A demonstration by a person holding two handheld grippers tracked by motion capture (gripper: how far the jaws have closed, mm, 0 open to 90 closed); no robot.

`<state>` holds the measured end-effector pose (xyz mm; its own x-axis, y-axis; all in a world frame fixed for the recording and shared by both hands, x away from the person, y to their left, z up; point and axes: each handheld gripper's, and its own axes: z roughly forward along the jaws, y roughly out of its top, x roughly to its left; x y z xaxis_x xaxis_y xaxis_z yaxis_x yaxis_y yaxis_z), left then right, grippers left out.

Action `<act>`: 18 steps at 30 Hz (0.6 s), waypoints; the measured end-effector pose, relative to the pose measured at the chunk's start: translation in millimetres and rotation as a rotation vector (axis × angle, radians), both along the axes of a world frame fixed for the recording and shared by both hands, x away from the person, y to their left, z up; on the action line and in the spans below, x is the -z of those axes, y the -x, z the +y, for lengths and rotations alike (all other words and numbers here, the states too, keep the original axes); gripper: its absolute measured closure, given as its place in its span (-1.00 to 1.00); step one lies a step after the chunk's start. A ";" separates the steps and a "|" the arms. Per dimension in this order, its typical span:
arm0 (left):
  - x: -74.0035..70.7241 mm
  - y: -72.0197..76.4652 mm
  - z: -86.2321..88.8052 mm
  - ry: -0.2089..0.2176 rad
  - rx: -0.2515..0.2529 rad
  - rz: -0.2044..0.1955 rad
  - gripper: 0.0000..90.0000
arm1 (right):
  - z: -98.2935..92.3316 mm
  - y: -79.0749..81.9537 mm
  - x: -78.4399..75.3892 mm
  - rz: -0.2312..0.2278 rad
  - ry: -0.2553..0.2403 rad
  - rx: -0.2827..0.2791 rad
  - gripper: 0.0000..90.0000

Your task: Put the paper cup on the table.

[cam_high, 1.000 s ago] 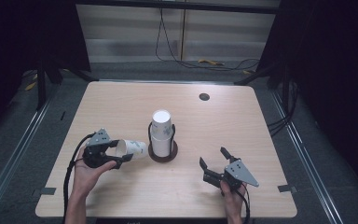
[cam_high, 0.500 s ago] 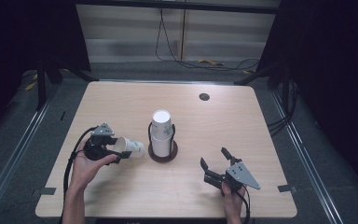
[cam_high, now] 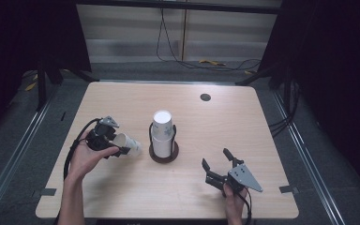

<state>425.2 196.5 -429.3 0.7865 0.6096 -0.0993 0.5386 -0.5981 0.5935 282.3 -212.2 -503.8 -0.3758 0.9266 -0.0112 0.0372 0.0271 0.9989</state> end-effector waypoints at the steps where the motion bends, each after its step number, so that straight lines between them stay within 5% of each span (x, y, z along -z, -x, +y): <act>1: -1.1 -2.8 -1.6 -0.018 -0.001 0.001 -0.40 | 0.1 0.3 0.0 0.001 -0.001 0.001 -0.70; 9: -3.1 -18.2 -15.3 -0.143 0.043 0.059 -0.41 | -0.1 1.0 0.1 -0.003 -0.002 0.001 -0.70; 18: -11.9 -26.0 -20.2 -0.203 0.030 0.066 -0.42 | -0.2 1.0 0.3 -0.005 -0.005 -0.003 -0.69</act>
<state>451.1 176.2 -417.4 0.8003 0.5989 -0.0286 0.5524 -0.7180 0.4235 281.4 -212.5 -504.1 -0.3784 0.9256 -0.0081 0.0318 0.0217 0.9993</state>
